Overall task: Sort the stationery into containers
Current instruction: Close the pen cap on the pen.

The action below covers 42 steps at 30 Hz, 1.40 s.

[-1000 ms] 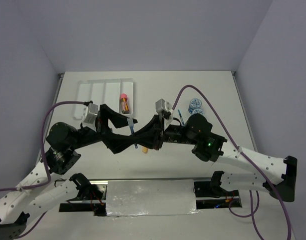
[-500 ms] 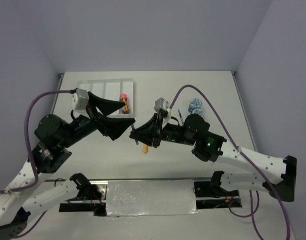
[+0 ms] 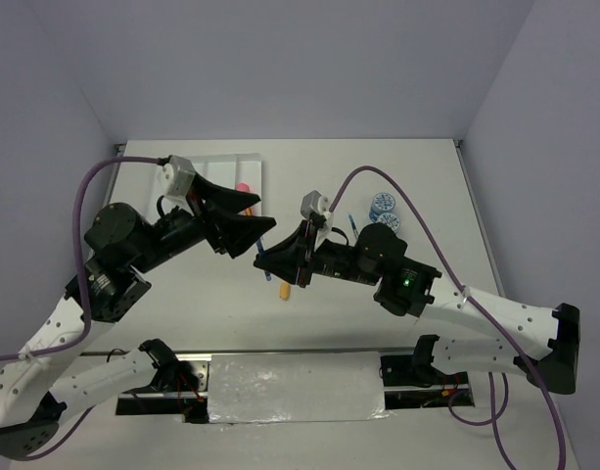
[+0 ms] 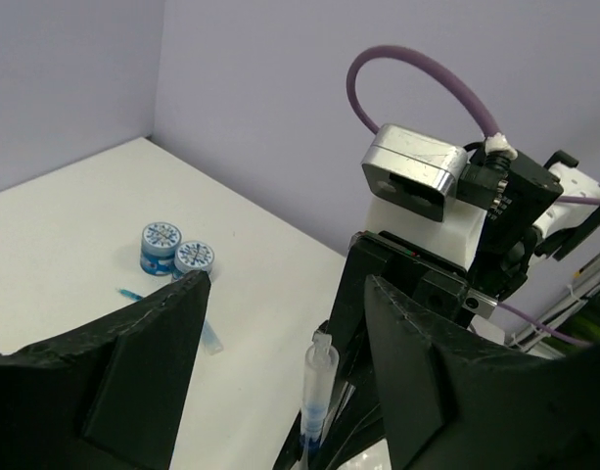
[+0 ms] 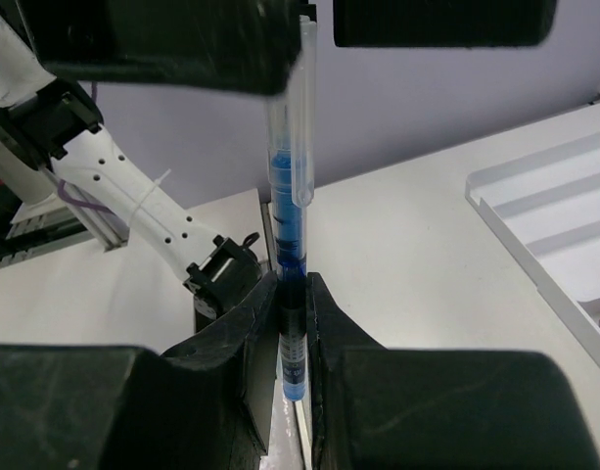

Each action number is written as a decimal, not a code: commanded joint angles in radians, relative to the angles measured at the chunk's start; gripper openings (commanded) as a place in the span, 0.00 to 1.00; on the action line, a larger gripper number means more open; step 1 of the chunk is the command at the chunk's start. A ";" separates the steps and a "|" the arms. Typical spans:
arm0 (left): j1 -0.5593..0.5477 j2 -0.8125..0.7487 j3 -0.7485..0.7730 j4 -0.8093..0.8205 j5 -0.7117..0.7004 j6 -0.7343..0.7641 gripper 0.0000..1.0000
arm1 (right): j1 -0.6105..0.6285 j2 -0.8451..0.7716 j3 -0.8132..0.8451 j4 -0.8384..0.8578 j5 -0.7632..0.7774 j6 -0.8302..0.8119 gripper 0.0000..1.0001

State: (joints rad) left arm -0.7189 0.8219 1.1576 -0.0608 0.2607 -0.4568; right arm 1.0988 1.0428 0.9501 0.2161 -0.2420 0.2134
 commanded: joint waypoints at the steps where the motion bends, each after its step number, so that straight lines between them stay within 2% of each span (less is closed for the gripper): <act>1: -0.004 0.016 0.027 0.026 0.066 -0.023 0.76 | 0.001 0.014 0.027 0.009 0.027 -0.017 0.00; 4: -0.005 0.017 0.021 0.026 0.072 -0.025 0.65 | 0.001 0.013 0.021 0.014 0.036 -0.014 0.00; 5: -0.005 0.019 0.019 0.024 0.075 -0.023 0.55 | 0.001 0.013 0.021 0.016 0.040 -0.012 0.00; 6: -0.005 0.019 0.014 0.024 0.074 -0.026 0.52 | 0.001 0.013 0.021 0.016 0.041 -0.009 0.00; 7: -0.007 0.019 0.010 0.024 0.074 -0.028 0.44 | 0.001 0.014 0.024 0.012 0.043 -0.011 0.00; 10: -0.007 0.023 -0.002 0.021 0.080 -0.033 0.32 | 0.001 0.014 0.035 0.011 0.053 -0.003 0.00; 11: -0.005 0.028 -0.006 0.016 0.086 -0.034 0.23 | 0.003 0.013 0.038 0.011 0.058 0.003 0.00; 13: -0.005 0.031 -0.018 0.015 0.091 -0.040 0.15 | 0.001 0.011 0.055 0.008 0.066 0.007 0.00; 14: -0.005 0.036 -0.022 0.016 0.101 -0.042 0.06 | 0.000 0.011 0.062 0.006 0.072 0.009 0.00; 15: -0.005 0.037 -0.027 0.015 0.104 -0.043 0.01 | -0.001 0.011 0.084 0.000 0.073 0.007 0.00; 21: -0.030 0.033 -0.137 0.073 0.150 -0.074 0.00 | -0.030 0.034 0.197 -0.009 0.040 0.017 0.00; 26: -0.103 0.020 -0.240 0.130 0.123 -0.097 0.00 | -0.141 0.066 0.280 0.115 -0.088 0.114 0.00; 30: -0.201 0.026 -0.369 0.171 0.042 -0.135 0.00 | -0.183 0.118 0.441 0.080 -0.129 0.123 0.00; 33: -0.325 0.019 -0.459 0.196 -0.076 -0.164 0.00 | -0.208 0.155 0.590 0.011 -0.120 0.112 0.00; 35: -0.358 -0.006 -0.521 0.203 -0.150 -0.190 0.00 | -0.234 0.166 0.654 -0.012 -0.114 0.109 0.00; 38: -0.379 -0.073 -0.567 0.190 -0.234 -0.220 0.00 | -0.246 0.146 0.607 -0.003 -0.103 0.115 0.00; 42: -0.379 -0.164 -0.510 0.075 -0.408 -0.192 0.00 | -0.241 0.105 0.455 0.074 -0.128 0.124 0.00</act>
State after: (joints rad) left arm -1.0218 0.6704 0.7166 0.4900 -0.2356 -0.5873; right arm 0.9646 1.2461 1.3628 -0.3145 -0.6052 0.3134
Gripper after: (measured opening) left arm 0.245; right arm 0.198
